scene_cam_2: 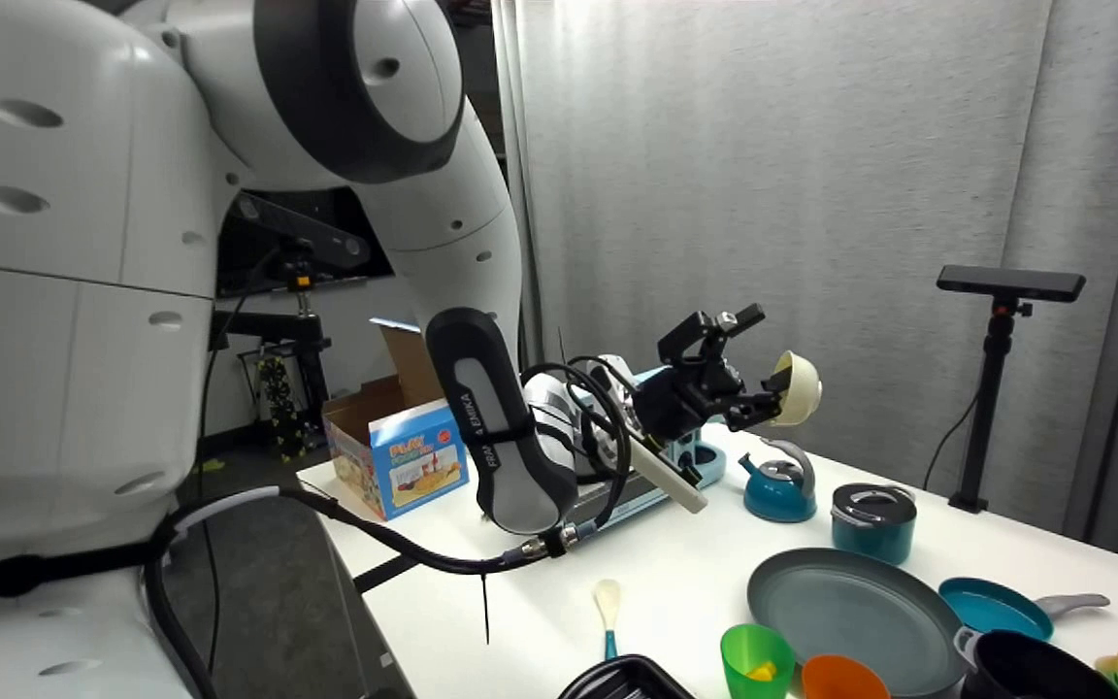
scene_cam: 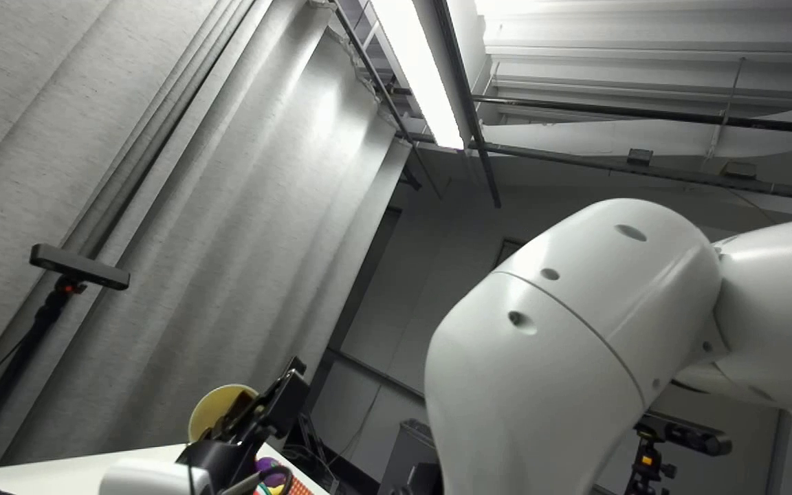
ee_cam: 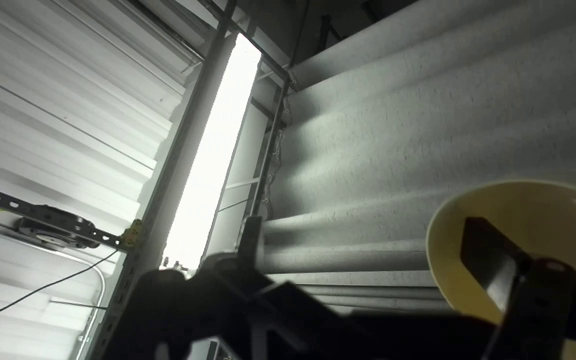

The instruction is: Flip the white object upside down

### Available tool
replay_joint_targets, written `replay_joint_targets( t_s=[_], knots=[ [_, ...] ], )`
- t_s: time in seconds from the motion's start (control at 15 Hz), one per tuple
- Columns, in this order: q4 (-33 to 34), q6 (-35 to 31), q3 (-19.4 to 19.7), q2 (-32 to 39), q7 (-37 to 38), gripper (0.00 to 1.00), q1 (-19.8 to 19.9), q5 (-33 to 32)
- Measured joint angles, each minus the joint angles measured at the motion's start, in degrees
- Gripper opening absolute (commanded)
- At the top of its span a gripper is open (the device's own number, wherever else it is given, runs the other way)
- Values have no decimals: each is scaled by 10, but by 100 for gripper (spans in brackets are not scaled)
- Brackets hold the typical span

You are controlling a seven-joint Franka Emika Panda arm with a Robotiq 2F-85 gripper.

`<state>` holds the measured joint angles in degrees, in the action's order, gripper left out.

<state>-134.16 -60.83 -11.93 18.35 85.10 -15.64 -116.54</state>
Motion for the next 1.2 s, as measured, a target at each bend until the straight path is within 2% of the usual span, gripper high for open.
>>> replay_joint_targets(
  t_s=[0.53, 0.73, 1.2],
  knots=[
    [-45, -36, 0, -90, -3, 100, 28, 13],
    [-45, -106, -2, -107, -8, 100, 29, 78],
    [-42, -322, 0, -166, -35, 100, 34, 194]
  ],
)
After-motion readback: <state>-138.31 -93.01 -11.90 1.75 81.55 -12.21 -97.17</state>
